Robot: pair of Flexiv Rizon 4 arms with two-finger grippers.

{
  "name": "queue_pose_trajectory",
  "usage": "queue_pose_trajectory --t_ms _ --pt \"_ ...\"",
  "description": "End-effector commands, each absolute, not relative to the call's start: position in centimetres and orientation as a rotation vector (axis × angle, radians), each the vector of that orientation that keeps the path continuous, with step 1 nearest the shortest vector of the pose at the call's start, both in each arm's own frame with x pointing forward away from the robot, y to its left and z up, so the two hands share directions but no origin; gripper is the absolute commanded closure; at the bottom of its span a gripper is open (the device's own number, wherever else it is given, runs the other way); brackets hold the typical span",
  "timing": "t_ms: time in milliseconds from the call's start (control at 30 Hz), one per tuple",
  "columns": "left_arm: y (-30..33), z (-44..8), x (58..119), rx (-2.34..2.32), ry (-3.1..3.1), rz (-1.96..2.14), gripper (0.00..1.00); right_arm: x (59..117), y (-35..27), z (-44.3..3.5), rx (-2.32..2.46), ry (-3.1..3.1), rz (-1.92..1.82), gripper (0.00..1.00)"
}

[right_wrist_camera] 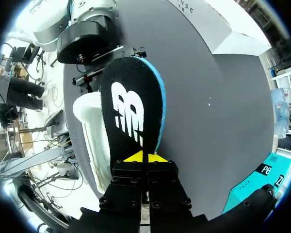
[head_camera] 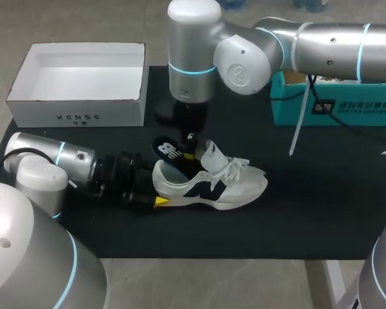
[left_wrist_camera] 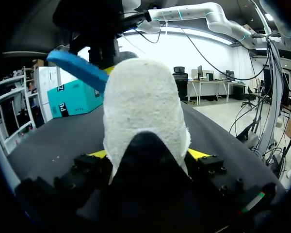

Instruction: Take the shoe out of the shoebox, open the shoe tongue, remove and reinsert the insole, then place the shoe into the shoebox

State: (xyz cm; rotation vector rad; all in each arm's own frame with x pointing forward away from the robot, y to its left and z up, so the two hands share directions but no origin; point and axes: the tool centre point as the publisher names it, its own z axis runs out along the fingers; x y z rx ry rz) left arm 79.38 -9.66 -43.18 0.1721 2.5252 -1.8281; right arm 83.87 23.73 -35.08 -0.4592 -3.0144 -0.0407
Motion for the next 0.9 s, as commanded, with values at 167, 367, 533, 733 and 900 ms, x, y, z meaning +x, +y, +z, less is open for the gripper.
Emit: queue_pose_trajectory --t_ms 167,367,533,733,900 --pt "-9.7 -43.3 79.3 0.173 2.526 -1.827 1.0 85.2 24.6 -32.8 -0.457 -3.06 -0.049 1.0" --pt "-9.7 -43.3 79.3 0.173 2.526 -1.827 1.0 85.3 24.7 -33.1 -0.447 -3.056 -0.098 1.0" --pt "-9.7 -43.3 79.3 0.173 2.526 -1.827 1.0 85.5 24.5 -33.3 -0.429 -3.04 -0.159 0.89" --pt "-9.7 -43.3 79.3 0.173 2.526 -1.827 1.0 85.6 24.1 -33.0 -0.44 -3.043 -0.193 0.55" --pt "-9.7 -43.3 79.3 0.173 2.526 -1.827 1.0 85.7 24.0 -32.8 -0.434 -3.041 -0.227 0.55"
